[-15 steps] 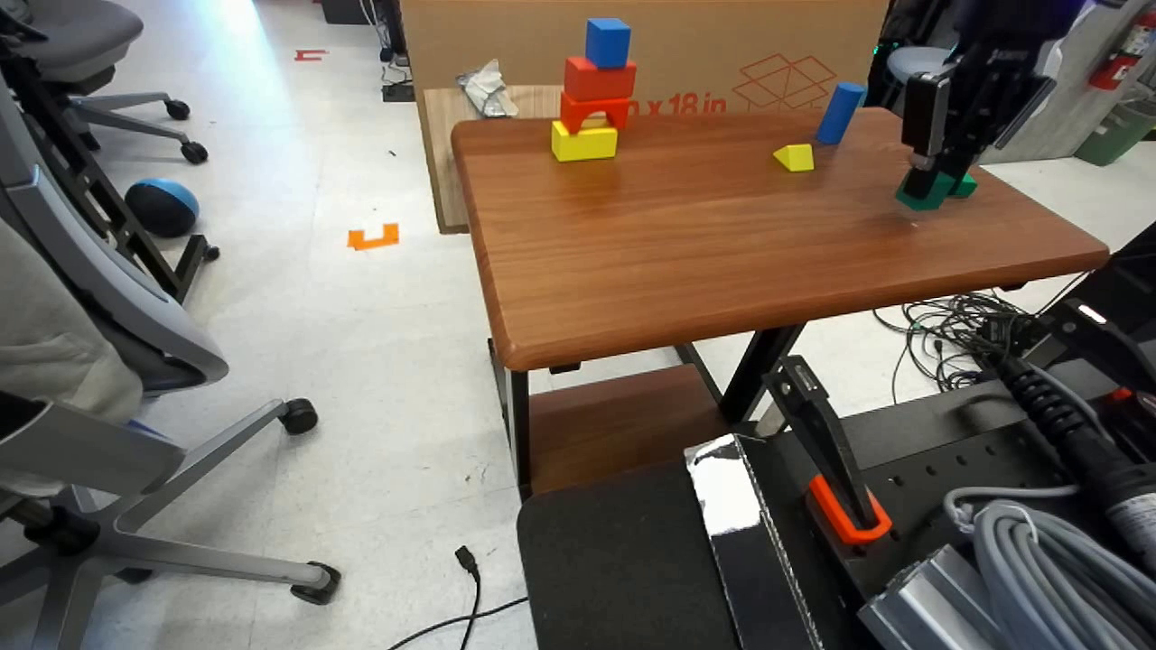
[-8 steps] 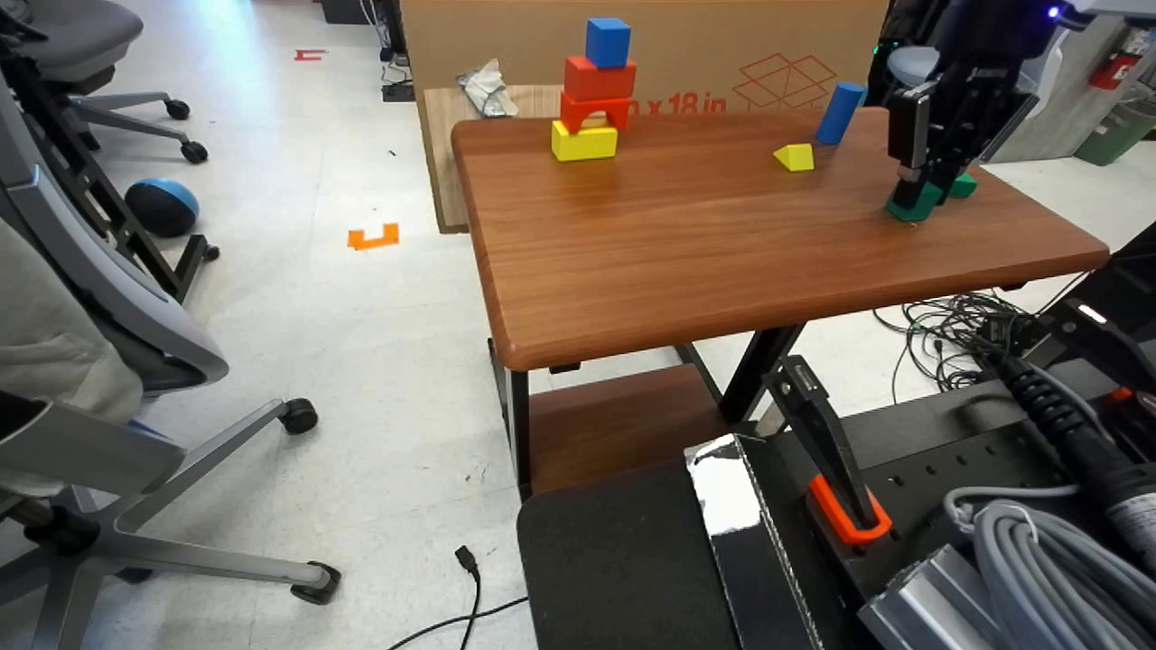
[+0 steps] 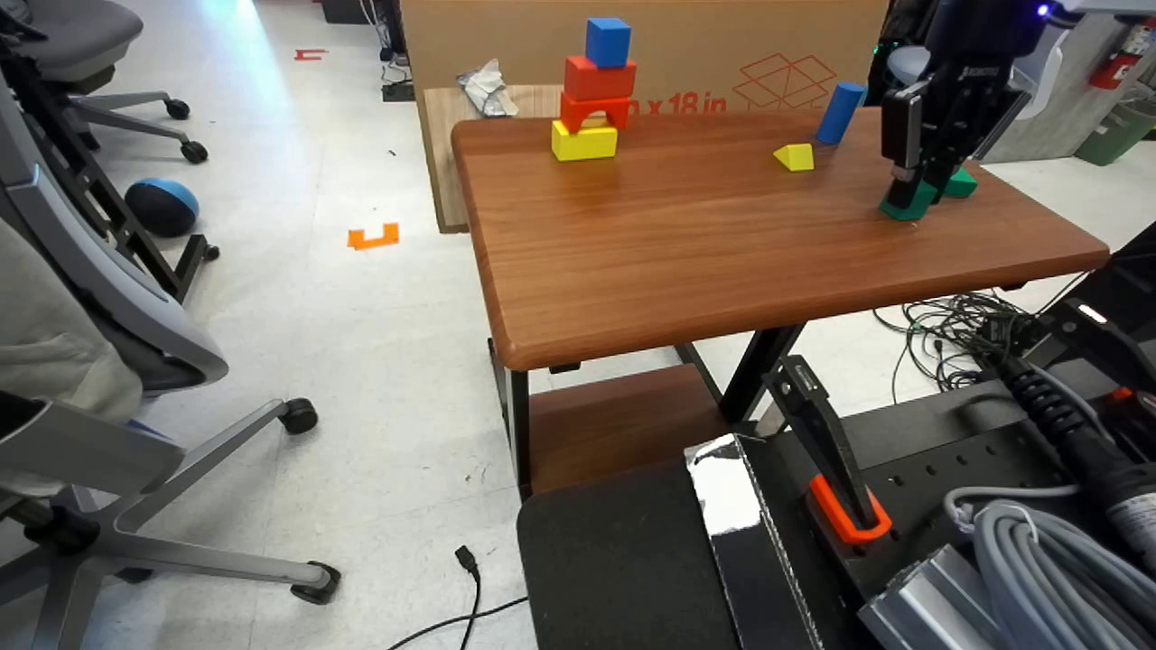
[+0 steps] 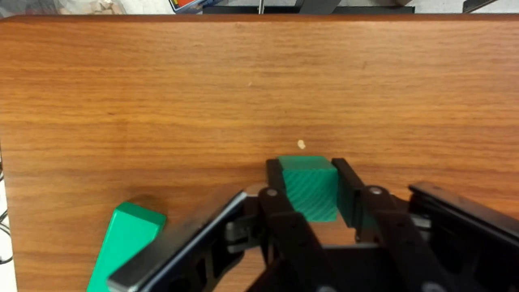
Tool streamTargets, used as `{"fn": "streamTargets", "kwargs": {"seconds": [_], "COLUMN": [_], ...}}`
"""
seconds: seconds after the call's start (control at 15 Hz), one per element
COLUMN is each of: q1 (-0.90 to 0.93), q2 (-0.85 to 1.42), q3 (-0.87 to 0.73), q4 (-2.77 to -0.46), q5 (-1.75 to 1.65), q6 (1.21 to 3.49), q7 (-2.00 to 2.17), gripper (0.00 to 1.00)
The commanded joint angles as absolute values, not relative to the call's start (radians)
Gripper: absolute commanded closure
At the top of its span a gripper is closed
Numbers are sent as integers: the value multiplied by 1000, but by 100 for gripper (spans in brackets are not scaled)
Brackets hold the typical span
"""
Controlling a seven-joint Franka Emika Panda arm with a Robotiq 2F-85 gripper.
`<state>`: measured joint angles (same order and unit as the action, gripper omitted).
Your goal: Move the green cube to the left then move it to the right
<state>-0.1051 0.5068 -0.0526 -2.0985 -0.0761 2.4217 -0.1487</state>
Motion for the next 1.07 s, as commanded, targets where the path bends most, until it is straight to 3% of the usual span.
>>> {"fn": "streamTargets", "kwargs": {"seconds": [0.0, 1.0], "q1": [-79, -39], "q2": [534, 555], "q3": [-67, -94], "q4": [-2079, -2086], "q5": [-111, -204], "q6": [2400, 2391], "q7": [-114, -37], "gripper": [92, 92]}}
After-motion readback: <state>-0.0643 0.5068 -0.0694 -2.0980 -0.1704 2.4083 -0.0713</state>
